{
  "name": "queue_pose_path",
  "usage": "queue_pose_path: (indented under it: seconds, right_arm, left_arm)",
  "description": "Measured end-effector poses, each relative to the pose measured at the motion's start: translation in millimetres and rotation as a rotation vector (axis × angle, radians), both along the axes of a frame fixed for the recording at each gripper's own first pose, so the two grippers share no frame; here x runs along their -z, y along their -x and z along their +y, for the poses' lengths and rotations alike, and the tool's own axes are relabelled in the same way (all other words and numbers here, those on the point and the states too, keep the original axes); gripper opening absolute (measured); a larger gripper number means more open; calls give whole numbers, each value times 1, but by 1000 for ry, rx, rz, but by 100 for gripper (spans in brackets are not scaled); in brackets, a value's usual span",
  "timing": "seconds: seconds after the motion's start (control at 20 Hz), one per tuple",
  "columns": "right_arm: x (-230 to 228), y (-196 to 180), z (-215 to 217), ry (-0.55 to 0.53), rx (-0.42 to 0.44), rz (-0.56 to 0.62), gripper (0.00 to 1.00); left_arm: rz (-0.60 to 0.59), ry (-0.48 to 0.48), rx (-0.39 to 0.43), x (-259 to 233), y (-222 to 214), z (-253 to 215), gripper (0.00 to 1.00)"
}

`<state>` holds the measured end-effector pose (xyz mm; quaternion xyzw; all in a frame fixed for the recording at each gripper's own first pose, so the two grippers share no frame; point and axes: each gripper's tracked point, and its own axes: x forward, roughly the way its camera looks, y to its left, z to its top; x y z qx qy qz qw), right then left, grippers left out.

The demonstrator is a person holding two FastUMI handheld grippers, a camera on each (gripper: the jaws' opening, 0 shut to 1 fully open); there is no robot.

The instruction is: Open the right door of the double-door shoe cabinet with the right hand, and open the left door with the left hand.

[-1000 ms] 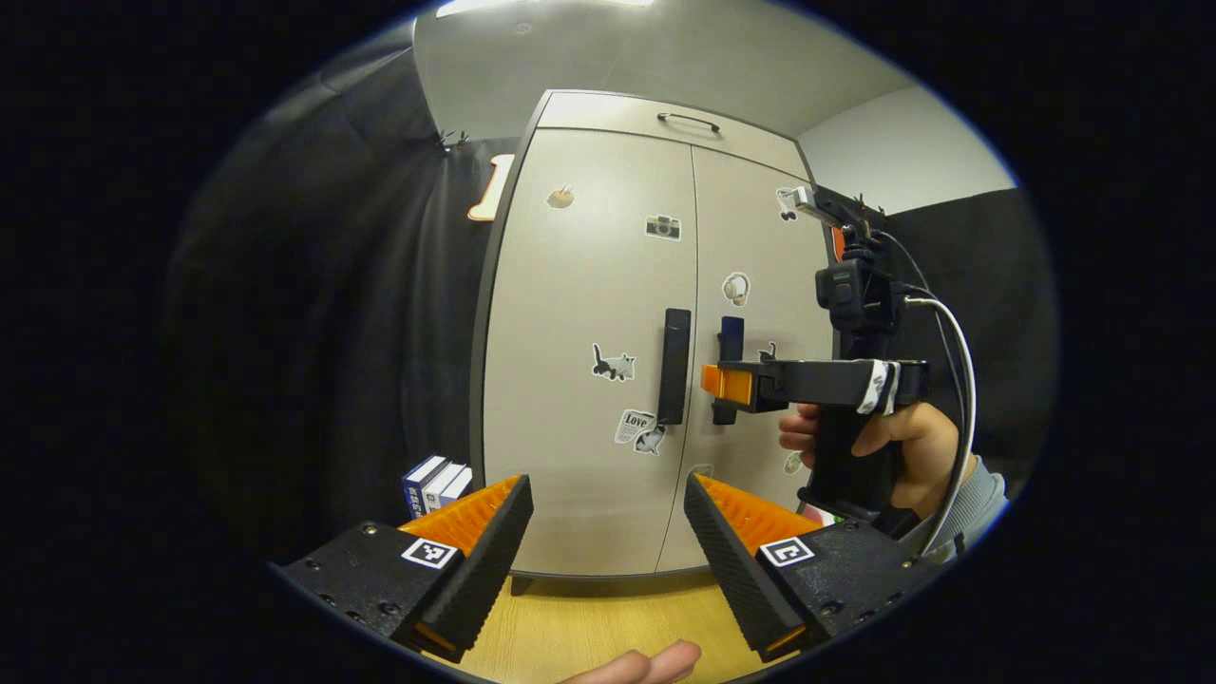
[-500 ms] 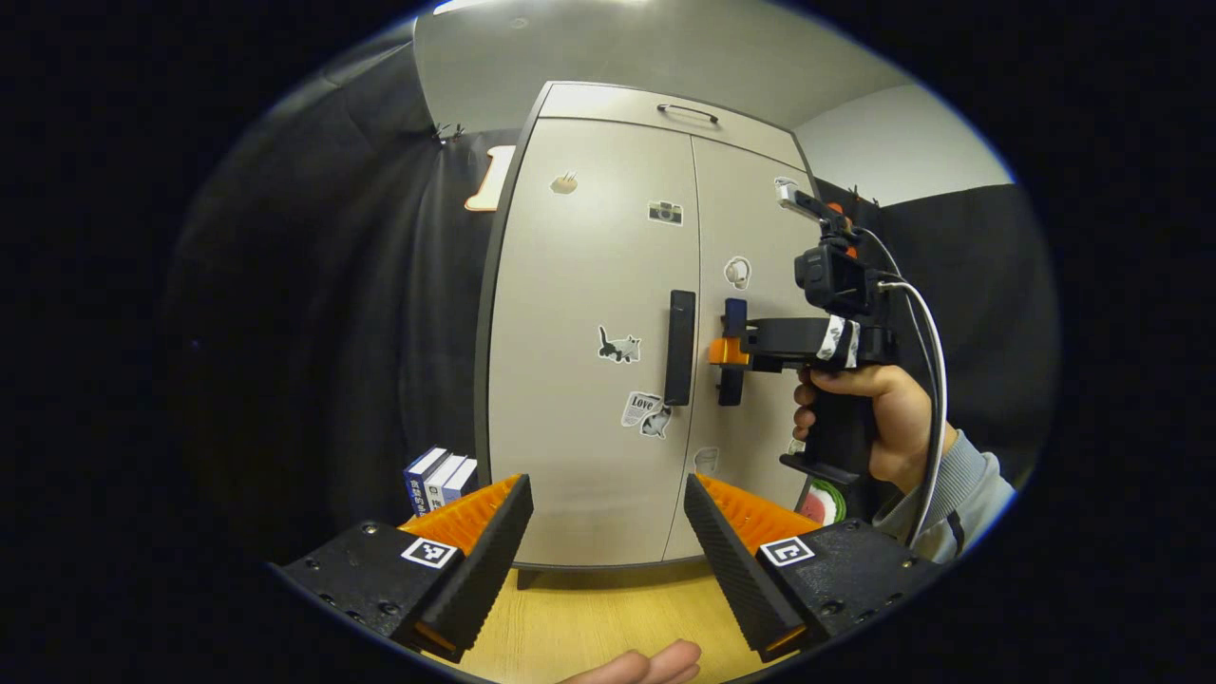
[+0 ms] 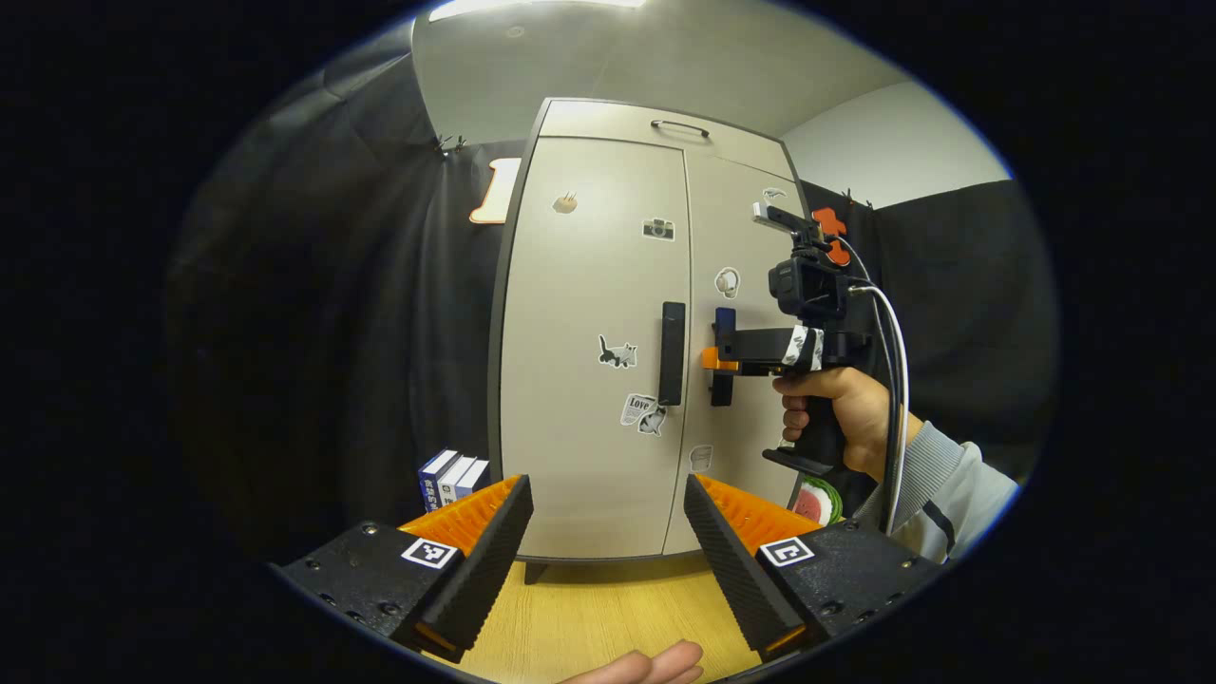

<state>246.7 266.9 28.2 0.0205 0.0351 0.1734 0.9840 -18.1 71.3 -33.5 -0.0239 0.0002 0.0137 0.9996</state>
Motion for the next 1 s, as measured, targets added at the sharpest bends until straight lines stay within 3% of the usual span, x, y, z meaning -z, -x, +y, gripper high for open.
queue_pose_path:
  seconds: [0.45,1.0]
  right_arm:
    - [0,47,-30,-14,-101,24,21]
    - [0,96,-89,-27,-166,20,21]
  left_arm:
    - [-44,-17,40,-15,39,-32,100]
    - [15,8,46,5,19,-47,99]
